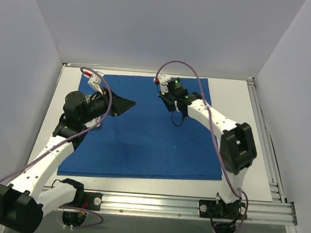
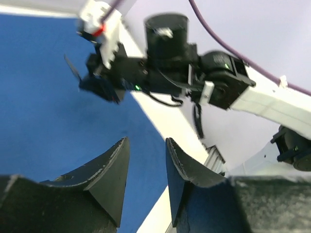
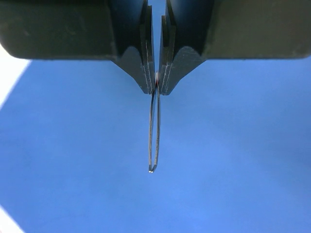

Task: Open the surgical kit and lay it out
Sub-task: Place the medical item in the surgical kit, then pick up the medical item from the container, then place the medical item in the surgical kit.

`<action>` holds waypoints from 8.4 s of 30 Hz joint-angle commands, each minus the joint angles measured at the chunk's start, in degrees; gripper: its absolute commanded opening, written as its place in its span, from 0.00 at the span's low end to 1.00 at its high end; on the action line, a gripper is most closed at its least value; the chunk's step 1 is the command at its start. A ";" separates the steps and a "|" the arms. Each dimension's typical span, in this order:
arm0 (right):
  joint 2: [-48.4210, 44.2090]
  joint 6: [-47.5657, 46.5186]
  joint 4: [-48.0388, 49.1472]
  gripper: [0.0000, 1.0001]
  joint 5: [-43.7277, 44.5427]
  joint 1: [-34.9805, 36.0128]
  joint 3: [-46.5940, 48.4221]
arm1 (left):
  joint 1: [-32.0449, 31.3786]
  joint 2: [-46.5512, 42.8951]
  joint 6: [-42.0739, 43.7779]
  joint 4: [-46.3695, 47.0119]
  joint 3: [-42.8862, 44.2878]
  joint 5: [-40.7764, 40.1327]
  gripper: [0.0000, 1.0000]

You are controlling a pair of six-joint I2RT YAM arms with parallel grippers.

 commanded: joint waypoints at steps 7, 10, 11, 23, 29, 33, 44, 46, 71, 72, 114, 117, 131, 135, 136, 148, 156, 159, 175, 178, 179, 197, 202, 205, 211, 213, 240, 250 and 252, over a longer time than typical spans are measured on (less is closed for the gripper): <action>19.07 -42.61 -4.83 0.00 16.71 -4.01 13.43 | -0.54 -0.69 8.49 -12.97 0.31 -3.11 0.43; 21.90 -47.29 -4.48 0.00 17.67 -5.15 16.78 | -0.54 0.45 8.67 -12.97 0.40 -2.67 0.44; 22.34 -50.70 -3.95 0.00 18.46 -5.59 17.04 | -0.63 0.72 8.41 -12.62 0.48 -2.32 0.43; 30.25 -67.34 -3.51 0.00 13.37 -9.64 31.28 | -1.24 3.80 9.03 -12.18 1.27 -0.39 0.43; 34.91 -67.61 -4.12 0.00 10.21 -10.08 35.32 | -1.42 4.24 9.29 -12.35 1.45 0.31 0.43; 36.06 -67.52 -2.90 0.00 8.89 -9.82 35.07 | -1.60 4.41 9.64 -12.62 1.54 0.32 0.43; 36.94 -68.05 -2.02 0.00 8.18 -9.38 33.48 | -1.86 4.33 8.76 -11.65 0.84 0.67 0.44; 37.02 -67.35 -1.75 0.03 7.75 -9.29 33.39 | -1.86 4.24 8.76 -12.27 0.84 0.58 0.44; 23.50 -50.84 3.52 0.56 8.09 -9.38 27.60 | 4.01 4.84 12.19 -25.60 5.66 -7.32 0.48; 21.92 -48.74 3.78 0.59 9.05 -9.29 27.33 | 4.90 5.64 12.45 -27.28 6.45 -8.37 0.47; -21.25 24.24 11.52 0.42 8.27 9.87 -9.32 | 17.04 61.36 44.00 -47.78 50.93 -38.01 0.32; -21.69 23.71 12.13 0.42 7.57 9.79 -10.46 | 17.04 62.86 43.74 -48.13 52.07 -37.92 0.33; -22.92 22.74 13.98 0.42 6.42 9.87 -11.61 | 17.04 69.01 43.57 -50.24 56.47 -38.18 0.39; -22.65 22.83 13.72 0.42 6.25 9.79 -11.52 | 17.04 70.24 43.13 -51.47 57.79 -38.97 0.33; -22.65 22.91 13.72 0.42 6.25 9.87 -11.61 | 18.78 70.24 43.13 -51.55 57.88 -38.97 0.28; -20.46 23.71 13.63 0.42 5.99 10.05 -10.64 | 19.76 62.52 40.06 -55.15 57.79 -40.20 0.02; -16.33 20.46 11.44 0.45 -4.36 10.49 -8.10 | 19.94 47.68 34.52 -53.32 49.80 -34.15 0.02; -14.75 20.28 10.99 0.49 -10.79 10.40 -6.34 | 19.94 39.77 29.26 -48.24 43.57 -25.90 0.02; -10.88 24.59 17.67 0.54 -20.47 12.42 -2.29 | -1.68 11.19 0.42 -32.66 17.98 -35.27 0.02; -10.09 23.62 16.98 0.51 -19.86 14.18 -1.85 | -3.35 9.60 -2.31 -31.96 16.40 -37.30 0.02; -9.82 23.36 16.71 0.50 -19.77 14.44 -1.59 | -3.53 9.34 -2.75 -32.04 16.22 -37.30 0.02; -5.78 21.42 15.21 0.28 -18.45 16.73 1.22 | -5.02 5.47 -6.53 -31.96 14.55 -37.66 0.02; -3.93 20.63 13.63 0.01 -17.22 16.73 3.51 | -5.02 5.99 -5.92 -30.64 14.19 -35.55 0.03; -2.71 19.14 10.39 0.00 -13.29 16.64 5.88 | -4.68 5.91 -3.99 -30.55 14.46 -35.72 0.40; -2.61 5.54 4.31 0.00 -10.89 13.05 4.49 | -0.82 2.14 3.92 -34.94 17.18 -42.12 0.89; -3.14 1.75 2.57 0.00 -5.98 11.73 3.95 | -0.37 0.56 6.90 -37.75 17.88 -44.85 0.90; 24.54 -61.45 -1.49 0.00 -1.48 -14.38 20.03 | -8.89 0.11 16.14 -39.78 15.86 -55.14 0.90; 30.25 -65.77 -3.24 0.00 -6.05 -15.17 28.99 | -9.07 1.95 16.85 -39.60 16.83 -55.14 0.90; 31.13 -66.12 -3.86 0.00 -6.49 -14.91 30.40 | -9.07 2.30 16.59 -39.43 16.83 -54.71 0.90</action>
